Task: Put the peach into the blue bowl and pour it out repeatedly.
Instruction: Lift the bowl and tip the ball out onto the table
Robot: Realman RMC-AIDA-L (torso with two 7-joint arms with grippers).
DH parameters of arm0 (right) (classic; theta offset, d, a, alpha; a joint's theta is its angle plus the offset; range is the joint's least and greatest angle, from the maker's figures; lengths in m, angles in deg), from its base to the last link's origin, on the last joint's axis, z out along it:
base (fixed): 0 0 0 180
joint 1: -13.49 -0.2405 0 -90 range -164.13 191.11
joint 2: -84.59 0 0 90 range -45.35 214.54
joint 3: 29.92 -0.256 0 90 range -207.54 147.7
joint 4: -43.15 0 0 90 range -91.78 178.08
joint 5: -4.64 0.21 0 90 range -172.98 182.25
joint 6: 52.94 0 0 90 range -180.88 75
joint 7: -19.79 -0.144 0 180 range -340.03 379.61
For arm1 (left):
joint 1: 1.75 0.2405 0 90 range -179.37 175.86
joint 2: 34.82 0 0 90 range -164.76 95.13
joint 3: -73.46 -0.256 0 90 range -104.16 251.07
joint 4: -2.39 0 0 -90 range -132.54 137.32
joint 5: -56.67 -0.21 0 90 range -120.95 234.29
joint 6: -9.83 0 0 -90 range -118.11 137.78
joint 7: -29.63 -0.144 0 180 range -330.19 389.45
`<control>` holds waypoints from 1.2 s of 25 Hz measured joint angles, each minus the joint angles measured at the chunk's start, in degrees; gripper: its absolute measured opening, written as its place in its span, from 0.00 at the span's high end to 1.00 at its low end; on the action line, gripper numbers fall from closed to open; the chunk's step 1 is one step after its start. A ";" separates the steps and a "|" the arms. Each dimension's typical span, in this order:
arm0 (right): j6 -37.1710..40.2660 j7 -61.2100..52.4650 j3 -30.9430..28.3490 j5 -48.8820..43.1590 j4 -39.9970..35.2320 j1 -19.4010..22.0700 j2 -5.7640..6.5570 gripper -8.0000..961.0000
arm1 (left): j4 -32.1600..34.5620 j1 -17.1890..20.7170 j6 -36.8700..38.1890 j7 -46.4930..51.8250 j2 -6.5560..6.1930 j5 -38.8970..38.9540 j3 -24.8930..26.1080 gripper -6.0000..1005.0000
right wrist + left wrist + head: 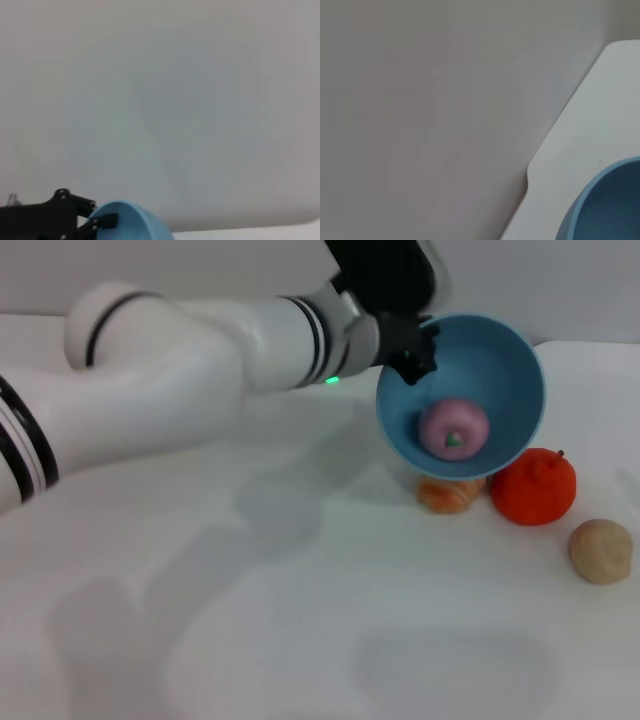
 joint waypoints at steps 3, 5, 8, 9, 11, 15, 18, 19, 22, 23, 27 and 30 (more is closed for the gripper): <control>0.77 3.70 -3.56 2.02 5.29 2.74 0.13 0.43 | 0.29 1.25 -6.39 -0.02 0.12 -5.76 -4.35 1.00; 0.79 6.08 -5.84 2.30 7.77 4.10 0.14 0.43 | 0.71 2.55 -10.28 -0.04 0.22 -9.71 -6.63 1.00; 0.58 9.03 -7.98 2.27 11.00 5.52 0.10 0.43 | 1.32 3.90 -12.65 -0.11 0.31 -12.80 -7.72 1.00; 0.51 9.09 -8.07 2.17 11.31 5.64 0.11 0.43 | 1.85 4.55 -13.22 -0.17 0.31 -13.93 -7.96 1.00; 0.46 9.13 -8.10 2.07 11.60 5.74 0.10 0.43 | 2.11 4.95 -13.61 -0.21 0.31 -14.64 -8.13 1.00; 0.52 9.77 -8.17 2.17 12.32 5.81 0.03 0.43 | 4.16 10.35 -21.59 -4.16 0.32 -20.17 -11.20 1.00; 0.76 10.54 -8.24 2.33 13.19 5.50 0.11 0.43 | 4.93 13.19 -25.82 -9.14 0.33 -20.33 -12.23 1.00; 0.77 10.64 -8.24 2.33 13.30 5.40 0.13 0.43 | 5.19 14.08 -27.00 -11.13 0.33 -20.34 -12.88 1.00; 0.69 10.66 -8.04 2.36 13.31 4.91 0.15 0.43 | 5.36 15.58 -29.90 -15.95 0.20 -20.36 -14.86 1.00; 0.69 10.66 -8.04 2.36 13.31 4.91 0.15 0.43 | 5.28 16.60 -31.77 -19.95 0.25 -20.39 -16.24 1.00; 0.69 10.68 -7.86 2.39 13.93 4.35 0.12 0.43 | 5.12 17.06 -32.73 -24.37 0.33 -20.32 -17.87 1.00; 0.51 10.69 -7.84 2.40 14.56 4.06 0.16 0.43 | 4.96 17.24 -33.88 -27.79 0.36 -20.28 -19.36 1.00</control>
